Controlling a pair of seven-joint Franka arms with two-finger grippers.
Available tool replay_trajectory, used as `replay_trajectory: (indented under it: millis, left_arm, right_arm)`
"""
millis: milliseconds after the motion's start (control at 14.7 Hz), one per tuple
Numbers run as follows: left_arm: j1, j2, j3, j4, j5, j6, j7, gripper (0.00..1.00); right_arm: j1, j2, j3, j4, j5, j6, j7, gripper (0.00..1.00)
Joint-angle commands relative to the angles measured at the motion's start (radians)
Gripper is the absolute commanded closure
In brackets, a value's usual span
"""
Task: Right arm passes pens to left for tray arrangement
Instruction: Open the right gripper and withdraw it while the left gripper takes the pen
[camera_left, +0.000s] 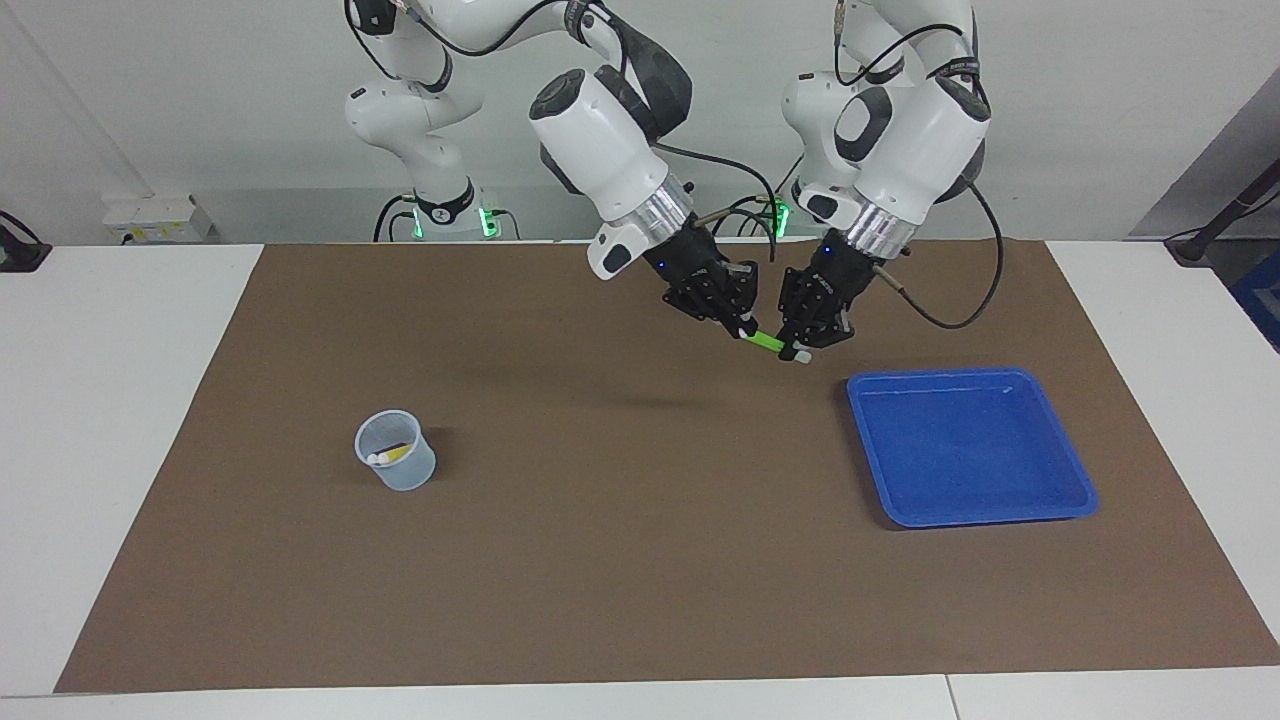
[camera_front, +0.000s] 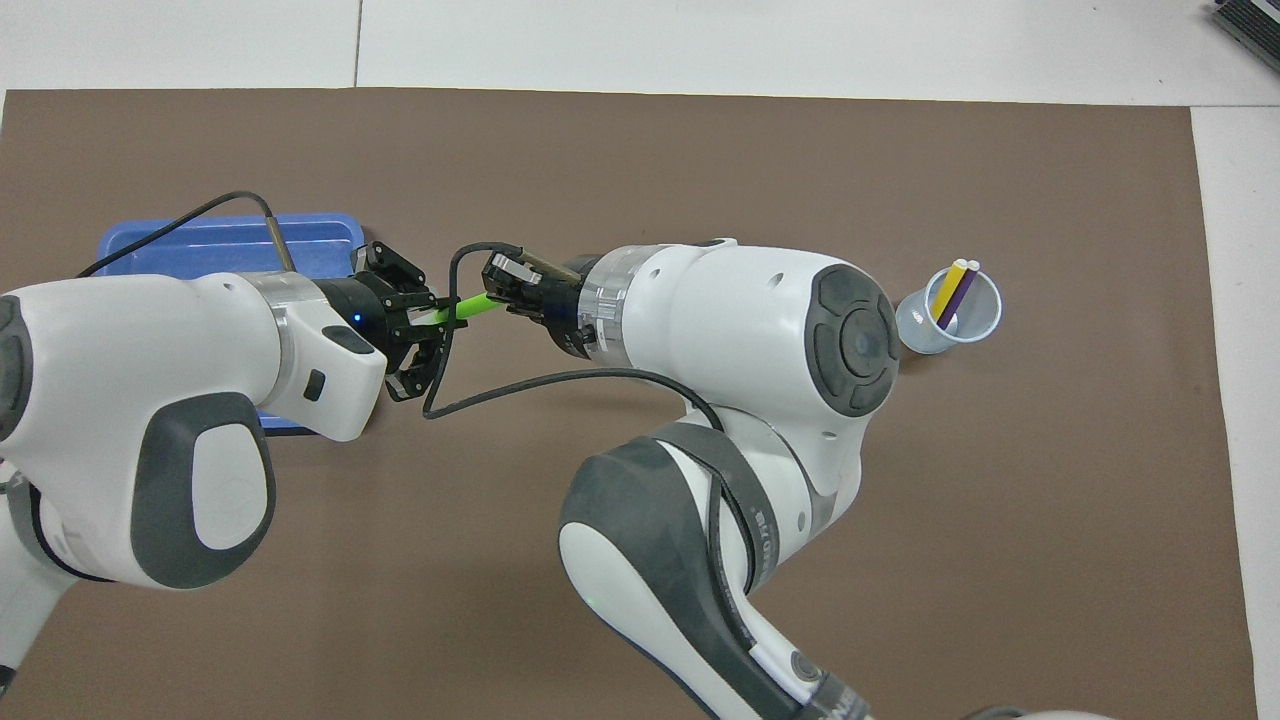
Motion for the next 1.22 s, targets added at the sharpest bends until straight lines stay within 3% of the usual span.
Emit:
replay_trajectory:
  millis: [0,339,543,950,1154]
  left_arm:
    - [-0.013,-0.012,0.011,0.003,-0.025,-0.010,0.017,1.00]
    - [-0.001,-0.015,0.016,0.000,-0.026,-0.020,0.017,1.00]
    - [0.077,-0.028,0.024,-0.006,-0.026,-0.102,-0.001,1.00]
    - [0.257,-0.060,0.025,-0.019,-0.028,-0.292,-0.230,1.00]
    - [0.329,-0.074,0.027,-0.026,-0.011,-0.371,-0.385,1.00]
  right_arm:
    - [-0.001,-0.004,0.003,-0.012,0.010,0.011,0.005,0.02]
    - [-0.022,-0.005,-0.005,0.000,-0.013,-0.020,-0.012,0.00]
    - [-0.092,-0.034,-0.005,0.024,-0.070,-0.157,-0.058,0.00]
    - [-0.286,-0.113,-0.006,0.020,-0.071,-0.435,-0.453,0.00]
    - [-0.382,-0.127,-0.009,-0.006,-0.138,-0.500,-0.654,0.00]
